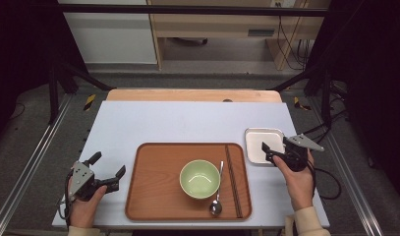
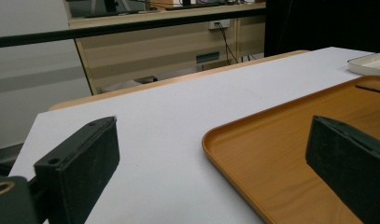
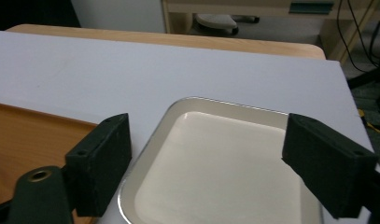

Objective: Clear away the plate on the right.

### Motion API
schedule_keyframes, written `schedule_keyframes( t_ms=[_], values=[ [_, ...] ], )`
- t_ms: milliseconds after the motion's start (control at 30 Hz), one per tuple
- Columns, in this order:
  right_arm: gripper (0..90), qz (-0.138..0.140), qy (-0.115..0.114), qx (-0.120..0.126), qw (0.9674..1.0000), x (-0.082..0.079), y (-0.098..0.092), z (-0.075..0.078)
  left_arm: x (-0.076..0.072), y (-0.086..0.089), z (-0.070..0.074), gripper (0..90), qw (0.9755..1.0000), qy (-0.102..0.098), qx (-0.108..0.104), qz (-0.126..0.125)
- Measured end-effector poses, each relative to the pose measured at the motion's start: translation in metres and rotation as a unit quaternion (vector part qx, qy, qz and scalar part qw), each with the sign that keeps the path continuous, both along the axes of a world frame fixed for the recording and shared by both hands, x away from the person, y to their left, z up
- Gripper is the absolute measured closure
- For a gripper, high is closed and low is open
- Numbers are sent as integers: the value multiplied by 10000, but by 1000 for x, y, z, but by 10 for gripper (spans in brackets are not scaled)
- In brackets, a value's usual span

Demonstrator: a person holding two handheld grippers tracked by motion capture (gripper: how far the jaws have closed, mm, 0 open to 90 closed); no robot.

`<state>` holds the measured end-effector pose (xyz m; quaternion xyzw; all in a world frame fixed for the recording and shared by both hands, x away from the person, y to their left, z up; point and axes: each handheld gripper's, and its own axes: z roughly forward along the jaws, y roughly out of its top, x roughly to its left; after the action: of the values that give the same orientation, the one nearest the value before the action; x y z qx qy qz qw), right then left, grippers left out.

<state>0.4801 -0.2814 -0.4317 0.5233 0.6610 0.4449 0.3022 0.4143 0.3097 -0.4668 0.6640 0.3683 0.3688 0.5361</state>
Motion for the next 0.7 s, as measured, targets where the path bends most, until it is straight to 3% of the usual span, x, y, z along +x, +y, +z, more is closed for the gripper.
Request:
schedule_keyframes(
  t_ms=[133, 333, 500, 700],
  values=[
    [281, -121, 182, 43, 9998, 3, -8, 2, -1, 1, 1, 28, 10000, -51, -30, 48],
    [404, -73, 613, -301, 9976, 6, -20, 8, -2, 2, 2, 30, 10000, -57, -56, 58],
    [472, -42, 1039, -440, 9936, 15, -34, 19, -2, -1, 3, 34, 10000, -70, -58, 21],
    [504, -55, 1471, -415, 9882, 33, -47, 26, -2, -2, 3, 34, 10000, -73, -48, -6]
  ],
)
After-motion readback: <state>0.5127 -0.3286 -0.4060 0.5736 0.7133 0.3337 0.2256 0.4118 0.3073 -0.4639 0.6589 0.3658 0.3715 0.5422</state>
